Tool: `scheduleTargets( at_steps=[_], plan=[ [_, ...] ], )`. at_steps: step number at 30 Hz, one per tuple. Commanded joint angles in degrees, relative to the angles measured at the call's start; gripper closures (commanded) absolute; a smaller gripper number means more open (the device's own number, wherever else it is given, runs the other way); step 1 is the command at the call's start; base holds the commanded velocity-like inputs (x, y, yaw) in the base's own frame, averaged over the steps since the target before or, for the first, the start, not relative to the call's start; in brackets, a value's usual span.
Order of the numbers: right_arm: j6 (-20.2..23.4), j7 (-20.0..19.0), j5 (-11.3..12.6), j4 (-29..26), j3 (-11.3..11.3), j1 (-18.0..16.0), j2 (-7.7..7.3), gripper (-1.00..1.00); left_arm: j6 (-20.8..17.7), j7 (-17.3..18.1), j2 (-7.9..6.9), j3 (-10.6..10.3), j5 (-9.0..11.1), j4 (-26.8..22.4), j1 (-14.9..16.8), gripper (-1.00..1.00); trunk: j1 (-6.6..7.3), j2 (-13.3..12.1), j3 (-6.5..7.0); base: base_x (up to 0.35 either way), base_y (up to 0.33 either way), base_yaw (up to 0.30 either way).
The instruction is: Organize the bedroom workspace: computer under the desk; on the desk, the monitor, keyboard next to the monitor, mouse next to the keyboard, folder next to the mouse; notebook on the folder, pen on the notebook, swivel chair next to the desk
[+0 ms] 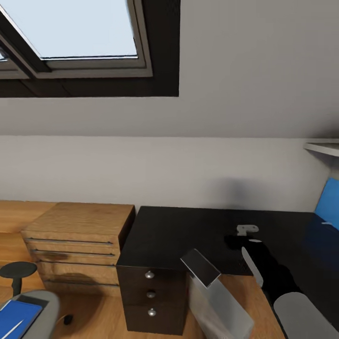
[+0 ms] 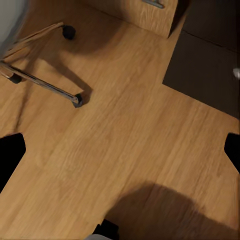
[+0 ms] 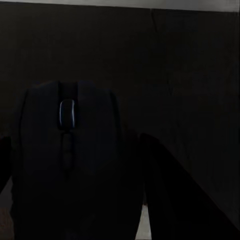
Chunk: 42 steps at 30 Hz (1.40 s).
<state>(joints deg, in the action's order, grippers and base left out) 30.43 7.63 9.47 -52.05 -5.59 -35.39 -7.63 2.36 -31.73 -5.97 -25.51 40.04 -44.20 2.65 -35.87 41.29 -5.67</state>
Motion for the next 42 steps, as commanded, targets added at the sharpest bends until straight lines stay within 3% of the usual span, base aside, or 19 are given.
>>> scheduleTargets(
  at_steps=[1, 2, 4, 7, 10, 13, 18, 26, 34, 37, 42],
  plan=[
    [0.1, -0.3, 0.7, 0.0, -0.3, 0.0, -1.16, 1.0, 0.2, -0.4, -0.09, -0.4, 0.6, -0.1, 0.1, -1.0, -0.02, 0.1, -0.05, 0.0, 0.0, -0.257],
    [0.1, -2.5, 0.1, 0.3, -0.3, 0.0, -3.02, 1.0, 0.2, -0.4, -0.1, -0.4, 0.6, -0.1, 0.1, -1.0, -0.02, 0.1, 0.0, 0.0, 0.0, -0.257],
    [-0.3, -6.3, -0.4, 1.4, -0.3, 0.0, -5.23, 1.0, 0.2, -0.4, -0.11, -0.4, 0.6, -0.1, 0.1, -1.0, -0.02, 0.1, 0.09, 0.0, 0.0, -0.257],
    [-4.9, -15.8, -1.9, 6.3, -0.3, 0.0, -8.31, 1.0, 0.2, -0.4, -0.07, -0.5, 0.5, -0.1, 0.1, -1.0, -0.02, 0.1, 0.24, 0.0, 0.0, -0.257],
    [-7.6, -21.2, -4.2, 9.4, -0.4, 0.1, -9.26, 1.0, 0.2, -0.4, -0.03, -0.6, 0.1, -0.1, 0.1, -1.0, -0.02, 0.1, 0.39, 0.0, 0.0, -0.257],
    [-10.0, -23.3, -8.5, 12.2, -0.5, 0.1, -9.37, 1.0, 0.3, -0.4, -0.1, -0.5, -2.1, -0.1, 0.1, -1.0, -0.02, 0.1, 0.53, 0.0, 0.0, -0.258],
    [-12.1, -22.1, -11.2, 14.9, -0.2, 0.1, -9.45, 1.0, 0.2, -0.3, -0.02, -0.5, -3.2, 0.0, 0.1, -1.0, -0.02, 0.1, 0.76, 0.0, 0.0, -0.261],
    [-14.1, -20.0, -11.7, 18.1, -0.5, 0.1, -9.46, 1.0, 0.2, -0.4, 0.42, -0.6, -3.5, 0.1, 0.1, -1.0, -0.02, 0.1, 1.11, 0.0, 0.0, -0.254],
    [-15.5, -18.0, -11.6, 18.5, -0.6, 0.1, -9.18, 1.0, 0.2, -0.4, 0.43, -0.6, -3.5, 0.1, 0.1, -1.0, -0.02, 0.1, 1.18, 0.0, 0.0, -0.047],
    [-16.6, -18.5, -11.4, 17.5, -1.2, 0.0, -8.19, 1.0, 1.2, -0.3, 1.39, -0.2, -3.3, 1.1, 0.1, -1.0, -0.02, 0.1, 1.18, 0.0, 0.0, 0.0],
    [-17.6, -18.4, -11.5, 15.9, -0.8, 0.0, -6.57, 1.0, 2.8, -0.4, 1.21, -0.3, -3.4, 2.7, 0.1, -1.0, -0.02, 0.1, 1.18, 0.0, 0.0, 0.0]
  ],
)
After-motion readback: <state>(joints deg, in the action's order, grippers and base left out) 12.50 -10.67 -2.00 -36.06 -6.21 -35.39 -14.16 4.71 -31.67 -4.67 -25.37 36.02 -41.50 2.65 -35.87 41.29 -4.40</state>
